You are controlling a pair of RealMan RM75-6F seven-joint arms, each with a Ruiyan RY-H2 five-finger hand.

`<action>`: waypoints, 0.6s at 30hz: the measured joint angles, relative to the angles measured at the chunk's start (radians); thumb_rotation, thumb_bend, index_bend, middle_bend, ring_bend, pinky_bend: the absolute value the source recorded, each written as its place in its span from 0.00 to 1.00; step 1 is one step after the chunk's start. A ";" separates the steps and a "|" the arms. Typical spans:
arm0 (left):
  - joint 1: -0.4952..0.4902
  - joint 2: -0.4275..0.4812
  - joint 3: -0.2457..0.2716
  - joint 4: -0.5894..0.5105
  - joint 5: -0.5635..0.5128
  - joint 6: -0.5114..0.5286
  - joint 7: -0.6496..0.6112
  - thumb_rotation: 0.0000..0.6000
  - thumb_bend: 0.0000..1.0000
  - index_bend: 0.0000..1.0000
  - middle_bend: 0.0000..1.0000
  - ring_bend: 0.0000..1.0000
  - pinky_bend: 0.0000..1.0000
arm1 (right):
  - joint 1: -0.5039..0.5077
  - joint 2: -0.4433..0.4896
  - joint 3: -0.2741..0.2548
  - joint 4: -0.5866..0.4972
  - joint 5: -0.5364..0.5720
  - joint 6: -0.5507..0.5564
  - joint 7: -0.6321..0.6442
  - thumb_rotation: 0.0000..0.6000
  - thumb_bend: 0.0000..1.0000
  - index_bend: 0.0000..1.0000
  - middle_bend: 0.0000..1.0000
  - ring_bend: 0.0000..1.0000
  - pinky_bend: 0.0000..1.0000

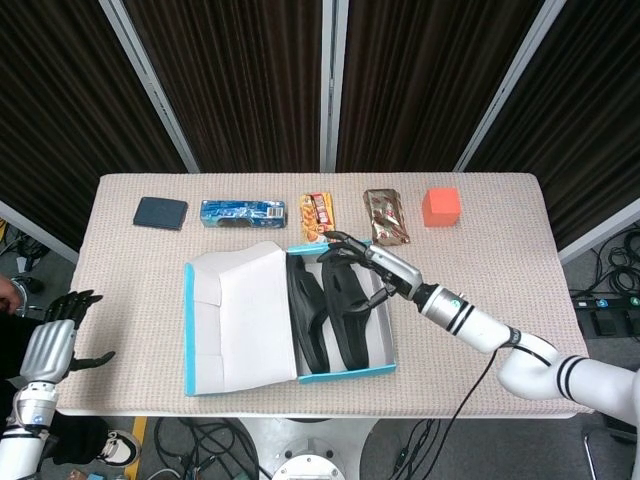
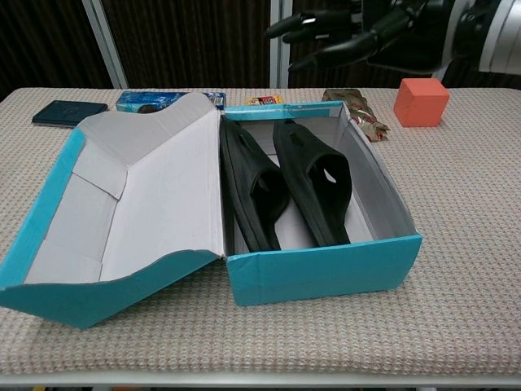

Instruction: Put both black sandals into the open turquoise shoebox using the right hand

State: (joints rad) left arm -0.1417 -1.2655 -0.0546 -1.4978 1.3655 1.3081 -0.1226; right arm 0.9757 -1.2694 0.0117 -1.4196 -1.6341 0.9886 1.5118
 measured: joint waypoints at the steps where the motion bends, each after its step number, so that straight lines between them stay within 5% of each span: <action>1: 0.000 0.000 0.000 -0.001 0.004 0.002 -0.001 1.00 0.09 0.16 0.09 0.03 0.04 | -0.012 0.021 0.004 -0.020 0.004 0.014 -0.030 1.00 0.00 0.03 0.22 0.02 0.20; 9: 0.000 0.005 0.006 -0.013 0.040 0.027 -0.007 1.00 0.09 0.16 0.09 0.03 0.03 | -0.109 0.136 0.005 -0.126 0.072 0.073 -0.417 1.00 0.00 0.04 0.19 0.00 0.19; 18: 0.002 -0.003 0.006 0.003 0.070 0.058 -0.030 1.00 0.09 0.16 0.09 0.03 0.03 | -0.322 0.264 -0.066 -0.259 0.175 0.178 -1.041 1.00 0.00 0.03 0.04 0.00 0.00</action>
State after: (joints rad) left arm -0.1394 -1.2683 -0.0484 -1.4953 1.4355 1.3661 -0.1530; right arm 0.6533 -1.0051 -0.0540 -1.6791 -1.4595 1.1665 0.4712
